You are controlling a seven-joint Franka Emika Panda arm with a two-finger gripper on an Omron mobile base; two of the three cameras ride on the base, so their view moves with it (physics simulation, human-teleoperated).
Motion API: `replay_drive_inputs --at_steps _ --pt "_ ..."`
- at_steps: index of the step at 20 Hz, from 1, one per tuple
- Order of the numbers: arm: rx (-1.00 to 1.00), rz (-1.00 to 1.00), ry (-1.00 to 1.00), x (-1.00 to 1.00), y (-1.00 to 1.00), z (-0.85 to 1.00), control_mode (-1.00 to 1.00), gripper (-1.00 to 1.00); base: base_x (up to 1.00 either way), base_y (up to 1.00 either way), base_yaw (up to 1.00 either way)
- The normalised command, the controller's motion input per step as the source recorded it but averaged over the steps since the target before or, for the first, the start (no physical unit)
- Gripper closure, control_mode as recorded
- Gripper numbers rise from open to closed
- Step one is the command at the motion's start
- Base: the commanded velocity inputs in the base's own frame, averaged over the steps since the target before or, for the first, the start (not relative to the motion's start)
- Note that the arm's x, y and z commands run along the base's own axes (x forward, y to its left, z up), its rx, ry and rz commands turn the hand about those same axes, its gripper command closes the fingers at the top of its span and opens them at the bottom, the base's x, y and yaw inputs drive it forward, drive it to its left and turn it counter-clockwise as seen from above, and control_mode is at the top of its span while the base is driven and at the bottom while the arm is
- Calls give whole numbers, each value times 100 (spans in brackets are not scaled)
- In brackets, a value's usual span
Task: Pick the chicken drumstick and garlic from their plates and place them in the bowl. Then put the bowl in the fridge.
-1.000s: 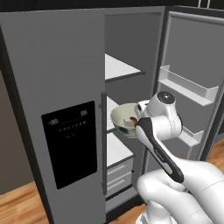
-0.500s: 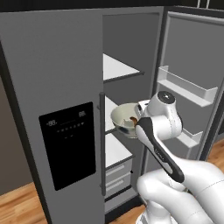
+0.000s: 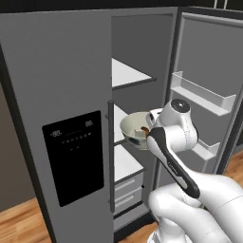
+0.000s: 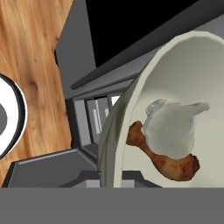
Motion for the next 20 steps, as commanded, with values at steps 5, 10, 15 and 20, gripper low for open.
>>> replay_drive_inputs --at_steps 5,10,15,20 --pt "0 0 0 0 0 0 -100 100 0 0 0" --pt "0 0 0 0 0 0 -100 100 0 0 0" --pt "1 1 0 9 -1 0 -100 100 0 0 0" --pt "13 6 0 56 -2 0 -100 100 0 0 0"
